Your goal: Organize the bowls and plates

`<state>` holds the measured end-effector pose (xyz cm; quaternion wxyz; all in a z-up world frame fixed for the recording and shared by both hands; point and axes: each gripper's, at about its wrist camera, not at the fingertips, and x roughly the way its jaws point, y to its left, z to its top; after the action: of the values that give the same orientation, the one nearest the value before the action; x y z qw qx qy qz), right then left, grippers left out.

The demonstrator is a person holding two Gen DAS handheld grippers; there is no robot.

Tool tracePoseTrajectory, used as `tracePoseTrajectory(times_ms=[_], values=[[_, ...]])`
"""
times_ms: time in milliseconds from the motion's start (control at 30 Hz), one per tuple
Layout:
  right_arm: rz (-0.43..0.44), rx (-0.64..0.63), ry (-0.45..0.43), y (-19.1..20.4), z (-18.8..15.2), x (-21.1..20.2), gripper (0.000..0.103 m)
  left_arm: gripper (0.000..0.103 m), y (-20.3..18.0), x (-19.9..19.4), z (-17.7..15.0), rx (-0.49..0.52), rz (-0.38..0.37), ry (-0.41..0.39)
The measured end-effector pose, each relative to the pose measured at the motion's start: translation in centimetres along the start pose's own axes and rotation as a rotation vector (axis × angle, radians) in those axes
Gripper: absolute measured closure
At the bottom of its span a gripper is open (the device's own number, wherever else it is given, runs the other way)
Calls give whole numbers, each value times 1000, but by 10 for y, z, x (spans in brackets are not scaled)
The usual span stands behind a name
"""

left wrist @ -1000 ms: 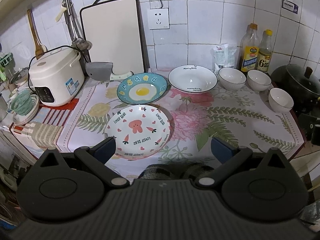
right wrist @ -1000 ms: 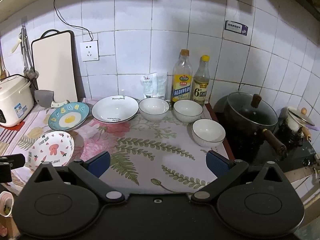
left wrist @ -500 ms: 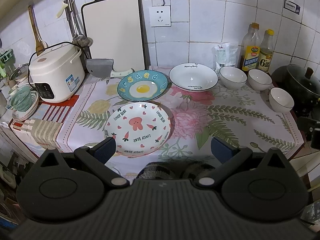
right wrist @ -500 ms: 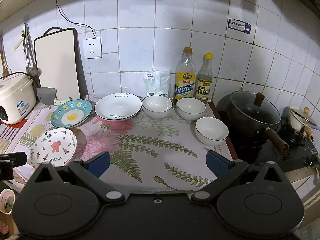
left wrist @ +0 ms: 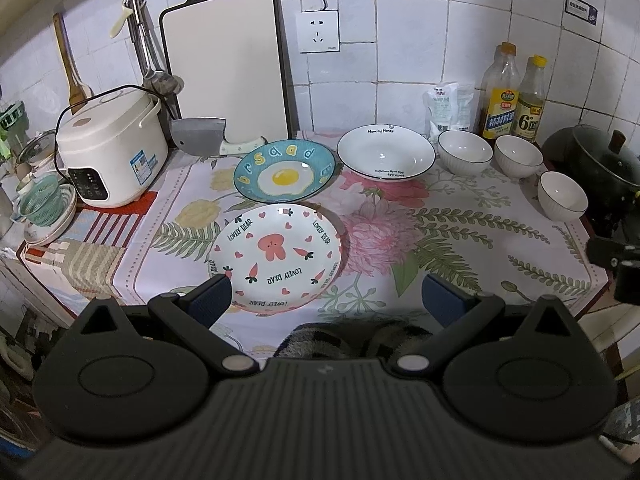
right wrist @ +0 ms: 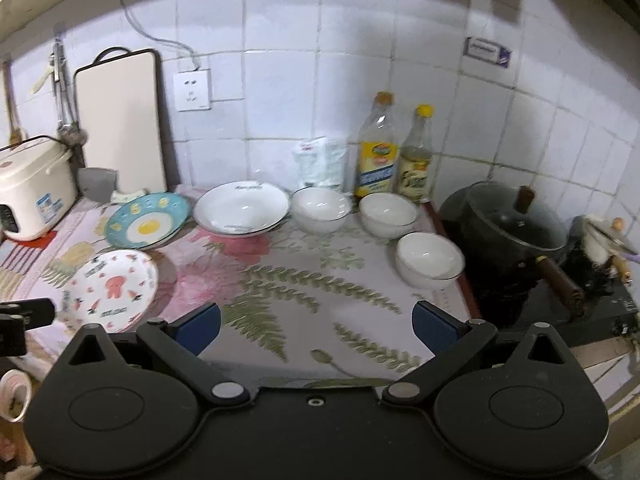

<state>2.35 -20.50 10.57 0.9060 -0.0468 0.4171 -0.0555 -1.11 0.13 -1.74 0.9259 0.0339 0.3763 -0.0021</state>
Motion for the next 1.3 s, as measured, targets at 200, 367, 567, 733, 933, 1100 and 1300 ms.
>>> tracePoseTrajectory(times_ms=[200,367,567,733,933,1100,1300], values=[[86,-36,-48,14,13,4,0,0,16,-6,8,-18,-11,-79],[259,-35,-205,23,18,19,0,1,39,2,16,-16,22,-145],[416,-11,-180,52,16,92,0,3,84,61,8,-158,32,-127],[532,-83,-134,90,1,155,3,8,114,123,-14,-249,23,-122],[591,-2,-2,118,-15,226,9,8,122,175,-30,-196,59,-156],[566,-2,63,137,-26,261,17,18,144,221,-41,-265,38,-41],[559,-32,76,148,-29,275,36,35,163,242,-53,-336,-24,38]])
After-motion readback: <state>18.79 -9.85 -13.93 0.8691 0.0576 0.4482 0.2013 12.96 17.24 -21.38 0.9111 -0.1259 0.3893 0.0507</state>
